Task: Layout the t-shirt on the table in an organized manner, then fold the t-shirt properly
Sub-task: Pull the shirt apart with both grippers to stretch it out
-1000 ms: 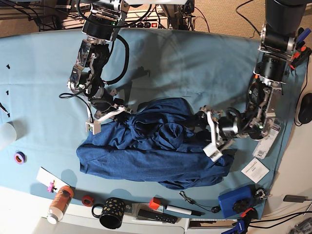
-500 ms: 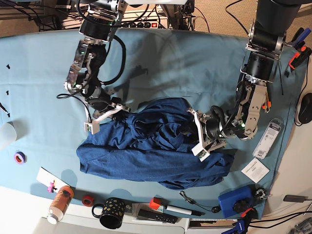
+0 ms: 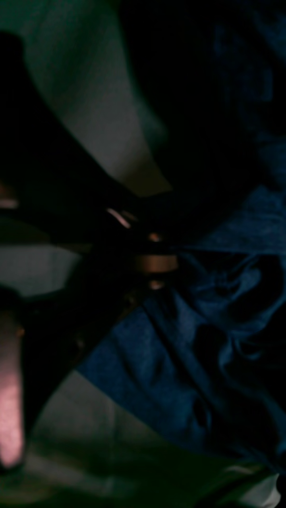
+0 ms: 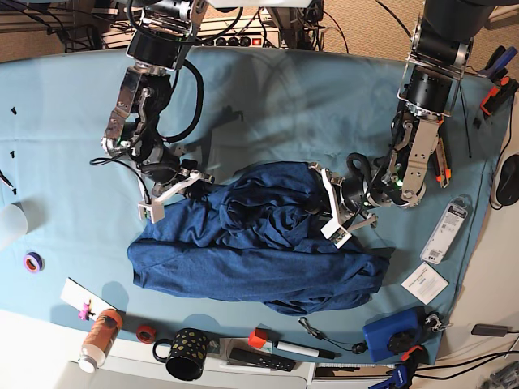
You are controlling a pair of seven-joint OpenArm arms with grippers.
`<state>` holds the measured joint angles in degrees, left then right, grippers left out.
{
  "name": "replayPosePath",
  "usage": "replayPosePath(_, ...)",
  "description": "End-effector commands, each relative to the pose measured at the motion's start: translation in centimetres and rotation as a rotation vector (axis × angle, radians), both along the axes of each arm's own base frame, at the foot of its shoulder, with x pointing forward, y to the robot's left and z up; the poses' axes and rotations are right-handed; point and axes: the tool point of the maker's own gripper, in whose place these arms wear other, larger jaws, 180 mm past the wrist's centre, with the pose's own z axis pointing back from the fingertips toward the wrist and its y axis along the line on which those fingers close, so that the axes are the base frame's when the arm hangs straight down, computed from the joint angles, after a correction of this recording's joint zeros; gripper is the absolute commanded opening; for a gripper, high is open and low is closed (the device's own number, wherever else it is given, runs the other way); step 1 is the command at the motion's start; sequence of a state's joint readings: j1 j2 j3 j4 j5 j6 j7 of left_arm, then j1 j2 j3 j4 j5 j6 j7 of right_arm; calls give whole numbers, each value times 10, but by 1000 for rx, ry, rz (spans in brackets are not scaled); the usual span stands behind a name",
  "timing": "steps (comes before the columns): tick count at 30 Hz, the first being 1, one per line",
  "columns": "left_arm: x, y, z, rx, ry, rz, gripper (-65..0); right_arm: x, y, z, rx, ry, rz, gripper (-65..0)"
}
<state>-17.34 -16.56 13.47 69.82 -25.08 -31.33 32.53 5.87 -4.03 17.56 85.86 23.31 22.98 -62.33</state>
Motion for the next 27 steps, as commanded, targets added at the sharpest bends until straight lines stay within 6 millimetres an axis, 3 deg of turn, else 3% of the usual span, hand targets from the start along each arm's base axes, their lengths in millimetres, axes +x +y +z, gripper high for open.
replayPosePath(1, 5, 10, 2, 57, 0, -6, -650, 4, -5, 9, -14, -15, 29, -650)
replayPosePath(4, -3, 11, 3, 57, 53, -21, -650, -6, -19, 10, -23, 25, 79, -650)
replayPosePath(10, -21, 9, 22, -6, 145, -82, -650, -23, -61, 25, -140, 14, 154, -650)
replayPosePath(15, -39, -3, 40, -35, 172, -168, -650, -43, -97, 50, -317, -18, 186, -650)
replayPosePath(20, -66, -20, 52, -97, 197, -259, -650, -67, -117, 80, -492, -64, 233, -650)
replayPosePath(27, -107, -32, 44, -121, 220, -301, -650, -97, -151, 101, -632, -63, 187, -650)
